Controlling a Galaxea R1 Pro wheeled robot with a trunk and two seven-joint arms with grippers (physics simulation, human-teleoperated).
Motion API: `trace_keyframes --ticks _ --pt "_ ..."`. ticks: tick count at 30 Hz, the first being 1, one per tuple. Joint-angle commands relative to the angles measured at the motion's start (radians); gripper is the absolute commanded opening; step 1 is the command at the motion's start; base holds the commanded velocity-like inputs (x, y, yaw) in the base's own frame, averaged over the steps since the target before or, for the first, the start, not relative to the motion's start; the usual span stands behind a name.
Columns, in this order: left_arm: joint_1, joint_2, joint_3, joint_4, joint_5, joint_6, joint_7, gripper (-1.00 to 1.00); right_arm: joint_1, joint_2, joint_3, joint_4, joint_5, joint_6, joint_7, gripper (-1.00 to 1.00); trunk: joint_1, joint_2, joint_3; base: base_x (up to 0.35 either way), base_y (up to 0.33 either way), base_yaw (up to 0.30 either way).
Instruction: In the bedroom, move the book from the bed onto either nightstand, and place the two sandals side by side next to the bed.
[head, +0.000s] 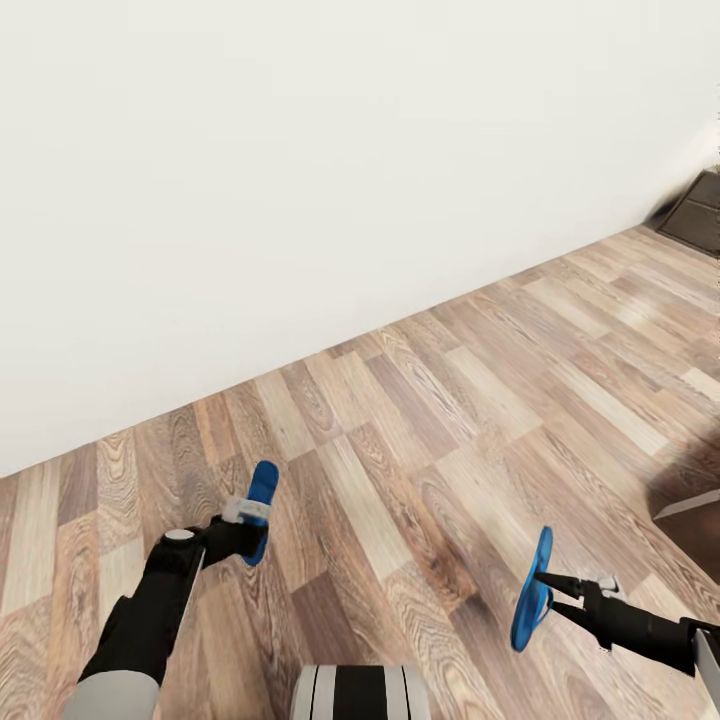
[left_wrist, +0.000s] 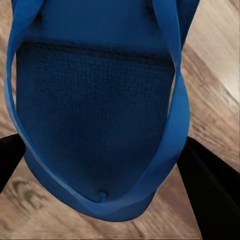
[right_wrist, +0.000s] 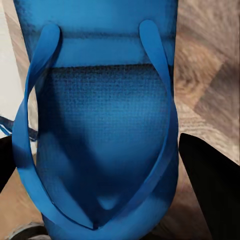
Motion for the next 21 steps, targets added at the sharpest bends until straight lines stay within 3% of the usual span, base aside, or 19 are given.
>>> trace_keyframes --ticks 1,4,8,10,14,17,18,21 --pt "0.001 -0.002 0.01 -0.001 -0.001 0.008 -0.011 -1.0 0.0 0.0 -0.001 0.001 0.002 -0.015 -0.001 -1.0 -0.001 0.0 0.003 0.0 0.0 0.0" --pt "0.007 -0.001 0.029 -0.001 0.045 0.019 -0.024 -1.0 0.003 0.001 0.0 0.007 0.059 -0.134 0.001 -1.0 -0.002 0.001 0.015 0.0 0.0 0.0" --pt "0.02 0.006 0.056 0.004 0.172 0.02 -0.12 -1.0 0.005 0.001 -0.002 0.011 0.126 -0.202 0.001 -1.0 -0.004 0.002 0.03 0.0 0.0 0.0" --pt "0.033 0.014 0.061 0.005 0.189 0.02 -0.173 -1.0 0.005 0.001 -0.002 0.011 0.131 -0.207 0.002 -1.0 -0.005 0.002 0.038 0.0 0.0 0.0" --pt "0.065 0.027 0.086 0.042 0.204 0.016 -0.358 -1.0 0.007 0.001 -0.002 0.012 0.136 -0.213 0.002 -1.0 -0.006 0.003 0.054 0.0 0.0 0.0" --pt "0.07 0.047 0.116 0.126 0.203 -0.002 -0.402 -1.0 0.008 0.001 -0.003 0.015 0.137 -0.245 0.0 -1.0 -0.008 0.004 0.065 0.0 0.0 0.0" --pt "0.071 0.06 0.129 0.151 0.204 -0.017 -0.41 -1.0 0.009 0.001 -0.003 0.02 0.137 -0.283 0.0 -1.0 -0.008 0.004 0.069 0.0 0.0 0.0" --pt "0.078 0.11 0.169 0.23 0.206 -0.074 -0.476 -1.0 0.013 0.001 -0.003 0.091 0.136 -0.541 0.003 -1.0 -0.01 0.005 0.081 0.0 0.0 0.0"
